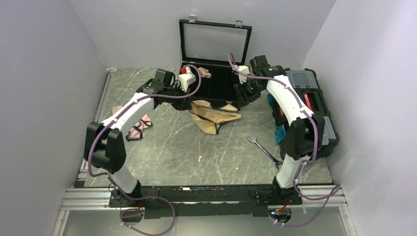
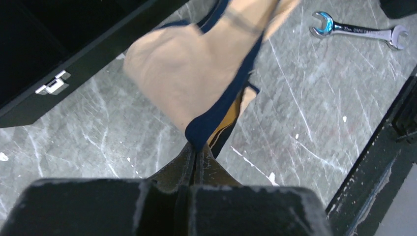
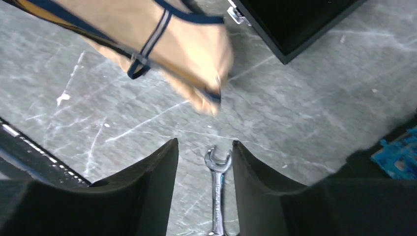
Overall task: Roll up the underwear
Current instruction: Flatten out the underwear at the center of the board.
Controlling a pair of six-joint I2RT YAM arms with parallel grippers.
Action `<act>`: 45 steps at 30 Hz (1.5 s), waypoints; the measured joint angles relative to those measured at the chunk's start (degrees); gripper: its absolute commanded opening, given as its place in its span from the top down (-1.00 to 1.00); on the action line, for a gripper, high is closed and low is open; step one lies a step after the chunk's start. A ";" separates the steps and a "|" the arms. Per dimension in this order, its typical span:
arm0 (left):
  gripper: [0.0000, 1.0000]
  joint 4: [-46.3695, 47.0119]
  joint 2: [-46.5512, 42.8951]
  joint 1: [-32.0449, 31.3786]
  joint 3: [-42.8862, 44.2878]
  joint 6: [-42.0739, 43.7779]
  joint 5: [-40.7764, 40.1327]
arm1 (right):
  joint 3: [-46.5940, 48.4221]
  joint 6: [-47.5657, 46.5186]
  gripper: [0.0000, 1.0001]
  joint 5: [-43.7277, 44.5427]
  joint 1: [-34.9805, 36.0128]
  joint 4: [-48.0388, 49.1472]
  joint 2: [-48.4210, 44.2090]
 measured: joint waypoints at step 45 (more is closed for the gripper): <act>1.00 -8.90 3.30 3.50 -1.68 4.92 16.74 | 1.66 -25.86 -0.36 -33.75 4.50 4.13 22.05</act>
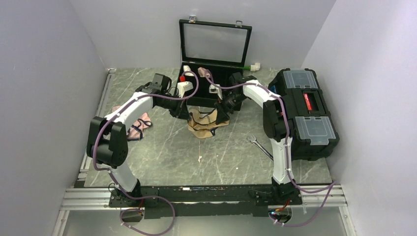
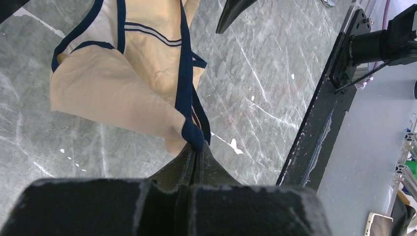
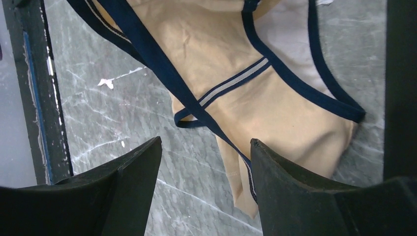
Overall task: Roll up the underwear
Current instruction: Flatten out the underwear at the center of the board.
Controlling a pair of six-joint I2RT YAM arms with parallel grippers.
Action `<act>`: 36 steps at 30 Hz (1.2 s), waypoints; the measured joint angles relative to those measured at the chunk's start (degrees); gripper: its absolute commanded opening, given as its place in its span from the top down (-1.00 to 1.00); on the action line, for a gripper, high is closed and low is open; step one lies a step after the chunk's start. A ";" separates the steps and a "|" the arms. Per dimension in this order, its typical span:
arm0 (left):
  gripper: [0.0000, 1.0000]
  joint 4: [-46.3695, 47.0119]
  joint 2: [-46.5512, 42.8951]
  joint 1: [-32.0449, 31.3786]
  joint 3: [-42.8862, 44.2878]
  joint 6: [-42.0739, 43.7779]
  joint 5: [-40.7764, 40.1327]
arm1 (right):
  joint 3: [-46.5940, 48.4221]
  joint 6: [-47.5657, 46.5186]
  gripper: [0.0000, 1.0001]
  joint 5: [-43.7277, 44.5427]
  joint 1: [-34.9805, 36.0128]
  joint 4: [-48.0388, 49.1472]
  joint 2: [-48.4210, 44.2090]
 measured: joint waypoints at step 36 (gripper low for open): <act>1.00 -1.77 0.50 1.31 0.00 2.67 -0.04 | 6.93 -8.11 -0.11 9.55 1.36 -6.54 4.13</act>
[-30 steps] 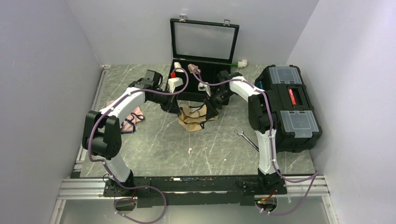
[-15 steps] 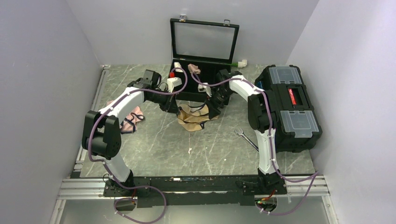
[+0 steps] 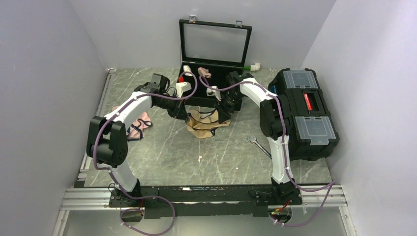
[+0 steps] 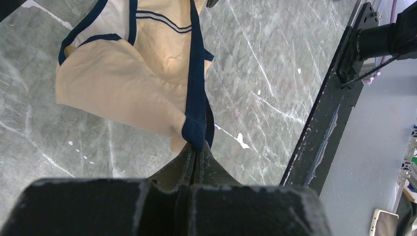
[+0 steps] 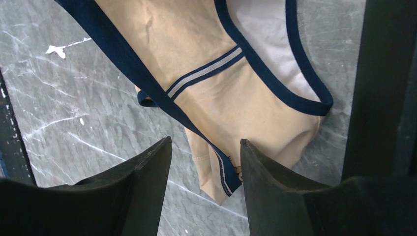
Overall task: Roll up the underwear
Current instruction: Flatten out the underwear at the center of the board.
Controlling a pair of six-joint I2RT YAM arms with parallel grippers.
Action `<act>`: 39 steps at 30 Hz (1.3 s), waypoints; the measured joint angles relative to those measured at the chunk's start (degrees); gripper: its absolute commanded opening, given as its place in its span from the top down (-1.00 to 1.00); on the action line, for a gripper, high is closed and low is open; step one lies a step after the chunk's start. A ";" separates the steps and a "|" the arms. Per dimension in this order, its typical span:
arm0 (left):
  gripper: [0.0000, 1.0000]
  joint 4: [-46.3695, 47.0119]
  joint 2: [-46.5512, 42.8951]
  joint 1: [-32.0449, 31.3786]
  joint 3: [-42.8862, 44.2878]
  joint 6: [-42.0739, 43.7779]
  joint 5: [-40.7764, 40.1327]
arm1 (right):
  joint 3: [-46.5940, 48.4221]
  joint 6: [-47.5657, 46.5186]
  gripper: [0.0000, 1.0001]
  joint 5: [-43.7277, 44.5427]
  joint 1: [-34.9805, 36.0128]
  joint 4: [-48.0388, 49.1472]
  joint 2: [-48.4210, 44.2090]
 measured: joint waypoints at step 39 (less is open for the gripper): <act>1.00 -0.28 0.72 1.09 -0.02 0.02 -0.02 | -3.69 3.89 1.00 1.68 0.09 2.29 1.46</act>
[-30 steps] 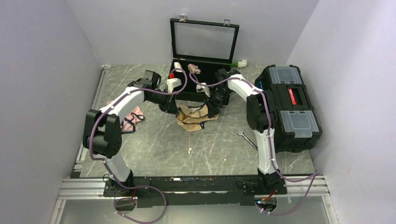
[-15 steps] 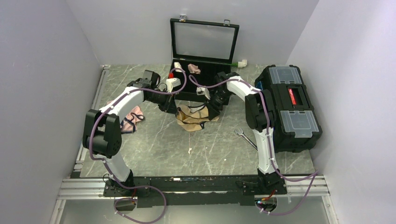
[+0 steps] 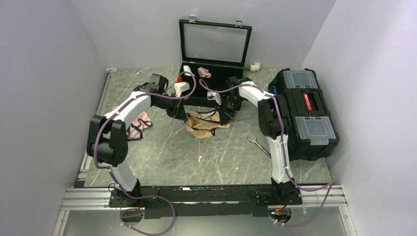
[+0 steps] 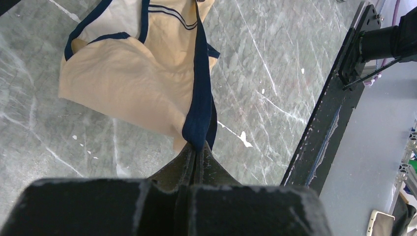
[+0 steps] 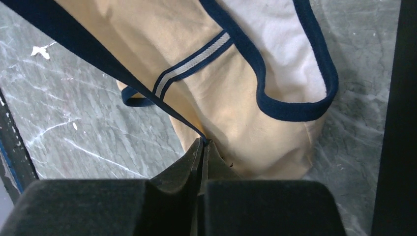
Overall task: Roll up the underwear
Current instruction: Flatten out the underwear at the center of the board.
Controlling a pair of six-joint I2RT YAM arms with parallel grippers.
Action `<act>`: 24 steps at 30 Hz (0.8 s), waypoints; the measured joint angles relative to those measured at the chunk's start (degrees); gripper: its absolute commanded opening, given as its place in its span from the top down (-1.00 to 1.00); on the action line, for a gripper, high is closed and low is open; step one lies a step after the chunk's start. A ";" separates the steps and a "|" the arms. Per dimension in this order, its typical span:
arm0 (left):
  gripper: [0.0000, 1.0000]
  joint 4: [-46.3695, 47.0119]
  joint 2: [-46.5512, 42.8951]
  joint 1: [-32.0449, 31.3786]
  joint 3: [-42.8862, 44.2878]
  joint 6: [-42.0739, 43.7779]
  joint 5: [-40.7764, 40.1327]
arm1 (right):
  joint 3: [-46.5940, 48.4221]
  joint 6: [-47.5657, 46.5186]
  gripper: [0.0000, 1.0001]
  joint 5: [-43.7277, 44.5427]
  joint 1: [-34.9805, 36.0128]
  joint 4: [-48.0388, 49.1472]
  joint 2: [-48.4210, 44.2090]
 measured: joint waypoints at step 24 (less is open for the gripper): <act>1.00 -11.39 -0.57 0.37 7.08 7.69 -0.07 | -12.96 31.78 1.00 33.42 5.42 30.21 -34.12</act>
